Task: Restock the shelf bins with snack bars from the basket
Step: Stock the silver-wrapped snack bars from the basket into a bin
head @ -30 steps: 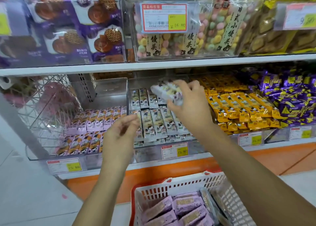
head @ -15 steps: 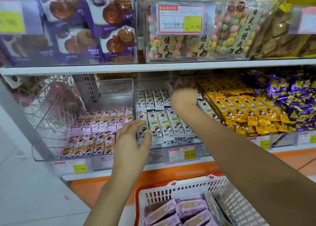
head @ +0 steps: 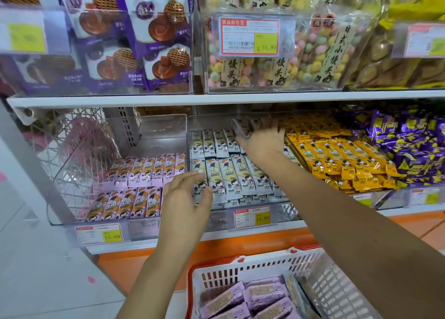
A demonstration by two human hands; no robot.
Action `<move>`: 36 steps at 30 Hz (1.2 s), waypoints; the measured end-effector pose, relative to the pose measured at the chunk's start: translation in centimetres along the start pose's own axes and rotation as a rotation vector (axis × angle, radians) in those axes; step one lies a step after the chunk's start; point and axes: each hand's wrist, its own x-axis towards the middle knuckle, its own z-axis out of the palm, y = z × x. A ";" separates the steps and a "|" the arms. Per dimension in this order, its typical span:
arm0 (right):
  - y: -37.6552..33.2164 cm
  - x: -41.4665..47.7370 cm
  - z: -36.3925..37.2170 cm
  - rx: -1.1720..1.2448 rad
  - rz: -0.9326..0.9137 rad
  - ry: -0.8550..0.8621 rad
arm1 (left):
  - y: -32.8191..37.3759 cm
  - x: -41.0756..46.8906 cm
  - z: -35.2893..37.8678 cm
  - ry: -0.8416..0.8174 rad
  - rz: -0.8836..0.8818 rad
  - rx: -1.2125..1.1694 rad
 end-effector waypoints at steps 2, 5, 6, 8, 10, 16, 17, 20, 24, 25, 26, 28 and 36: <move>0.5 -0.2 0.1 0.046 -0.069 0.065 | -0.1 0.0 0.0 0.004 0.005 0.002; 0.4 0.0 0.3 0.038 -0.325 0.073 | -0.1 0.0 0.1 0.007 0.009 0.003; 0.2 0.0 0.3 0.021 -0.366 0.031 | -0.1 0.1 0.1 0.009 0.014 0.002; -0.2 0.0 0.2 0.001 -0.354 -0.035 | -0.2 0.0 0.1 0.012 0.023 0.001; -0.6 0.0 0.1 -0.011 -0.309 -0.040 | -0.3 0.0 0.1 0.010 0.024 0.006; -1.5 -1.0 -1.4 0.054 -0.256 -0.124 | -0.8 -0.6 0.0 -0.004 0.074 0.009; -1.5 -1.7 -1.9 0.092 -0.263 -0.118 | -0.9 -0.8 -0.1 -0.002 0.089 -0.003; -0.7 -5.6 -3.6 0.272 -0.302 0.065 | -0.8 -1.7 -0.4 -0.021 0.174 -0.062; 2.6 -13.7 -4.3 0.605 -0.389 0.199 | -1.3 -3.9 0.5 -0.237 0.262 -0.037; 3.9 -15.6 -3.6 0.640 -0.375 0.181 | -1.5 -4.7 1.0 -0.348 0.270 -0.002; 5.2 -17.5 -2.4 0.655 -0.347 0.139 | -2.0 -5.6 1.6 -0.470 0.271 0.064; 8.1 -20.7 1.1 0.657 -0.252 0.015 | -3.4 -7.3 2.9 -0.676 0.263 0.210; 17.0 -31.3 16.6 0.319 0.074 -0.938 | -6.9 -11.1 5.2 -1.328 0.132 0.632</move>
